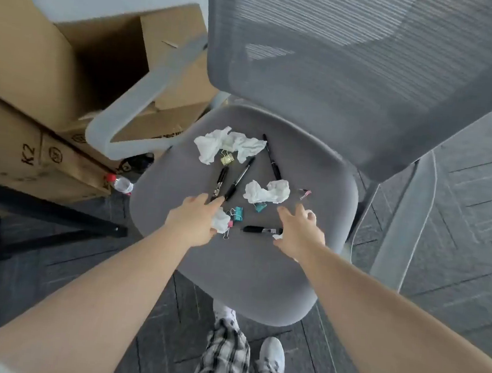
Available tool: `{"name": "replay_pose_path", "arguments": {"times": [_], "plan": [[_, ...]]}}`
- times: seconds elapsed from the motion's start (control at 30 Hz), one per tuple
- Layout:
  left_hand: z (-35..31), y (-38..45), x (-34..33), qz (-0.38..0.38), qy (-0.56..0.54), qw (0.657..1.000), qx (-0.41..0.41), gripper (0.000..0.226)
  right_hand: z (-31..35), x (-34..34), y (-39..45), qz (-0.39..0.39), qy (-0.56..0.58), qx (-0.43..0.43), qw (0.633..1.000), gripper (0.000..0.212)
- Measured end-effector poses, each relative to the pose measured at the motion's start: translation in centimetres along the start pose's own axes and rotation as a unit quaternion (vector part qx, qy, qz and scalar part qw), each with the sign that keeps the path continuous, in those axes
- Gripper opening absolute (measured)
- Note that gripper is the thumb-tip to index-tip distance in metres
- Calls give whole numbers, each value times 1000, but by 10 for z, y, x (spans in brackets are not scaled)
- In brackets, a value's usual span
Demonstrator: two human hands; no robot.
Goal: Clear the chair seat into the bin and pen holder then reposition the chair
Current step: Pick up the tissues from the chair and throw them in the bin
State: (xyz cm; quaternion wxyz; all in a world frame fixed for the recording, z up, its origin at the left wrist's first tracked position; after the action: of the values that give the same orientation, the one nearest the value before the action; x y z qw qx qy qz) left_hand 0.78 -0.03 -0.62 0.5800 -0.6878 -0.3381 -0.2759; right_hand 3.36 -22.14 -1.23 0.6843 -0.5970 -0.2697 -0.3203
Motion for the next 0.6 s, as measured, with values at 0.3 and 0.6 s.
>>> {"name": "replay_pose_path", "arguments": {"times": [0.3, 0.6], "plan": [[10, 41, -29, 51, 49, 997, 10, 80, 10, -17, 29, -46, 27, -88, 995, 62], [22, 56, 23, -74, -65, 993, 59, 27, 47, 24, 50, -86, 79, 9, 993, 48]]}}
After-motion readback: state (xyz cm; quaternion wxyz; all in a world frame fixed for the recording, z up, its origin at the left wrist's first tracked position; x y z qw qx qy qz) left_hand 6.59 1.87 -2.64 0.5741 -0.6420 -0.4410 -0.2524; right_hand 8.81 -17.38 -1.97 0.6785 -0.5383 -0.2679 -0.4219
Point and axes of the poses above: each hand's wrist, its own y-axis towards the middle knuckle, its own x-axis out of the back of the hand, z = x × y, the point moved 1 cm from there along y, towards the middle knuckle, and after that the axes turned 4 degrees about -x, right-handed, at the moved point
